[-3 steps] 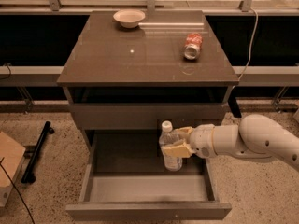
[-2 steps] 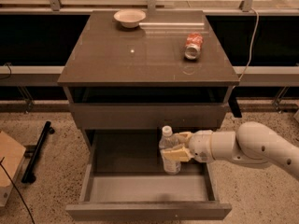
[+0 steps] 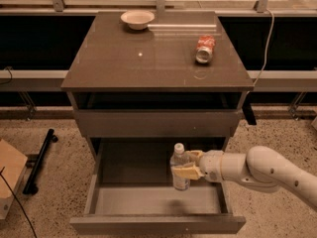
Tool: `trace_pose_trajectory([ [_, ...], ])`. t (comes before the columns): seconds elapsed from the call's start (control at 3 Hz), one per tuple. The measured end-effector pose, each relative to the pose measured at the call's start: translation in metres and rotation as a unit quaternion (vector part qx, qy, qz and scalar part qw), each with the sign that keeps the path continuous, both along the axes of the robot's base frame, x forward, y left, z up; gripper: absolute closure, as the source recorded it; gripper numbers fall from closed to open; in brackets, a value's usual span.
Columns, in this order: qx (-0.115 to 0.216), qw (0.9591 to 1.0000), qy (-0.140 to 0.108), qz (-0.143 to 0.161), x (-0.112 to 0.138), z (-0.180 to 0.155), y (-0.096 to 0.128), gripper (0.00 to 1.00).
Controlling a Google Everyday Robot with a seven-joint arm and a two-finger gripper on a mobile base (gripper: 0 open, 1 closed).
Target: Place blue plastic bottle into middle drawer
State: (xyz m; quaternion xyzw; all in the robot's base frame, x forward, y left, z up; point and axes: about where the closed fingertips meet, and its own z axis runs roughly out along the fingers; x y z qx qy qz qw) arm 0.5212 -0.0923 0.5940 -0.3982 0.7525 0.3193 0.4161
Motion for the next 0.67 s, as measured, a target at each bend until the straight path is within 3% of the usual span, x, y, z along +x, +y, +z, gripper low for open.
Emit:
trace_pose_trajectory([
  [0.67,0.028,0.9994,0.006,-0.021,0.006,-0.050,-0.009,1.00],
])
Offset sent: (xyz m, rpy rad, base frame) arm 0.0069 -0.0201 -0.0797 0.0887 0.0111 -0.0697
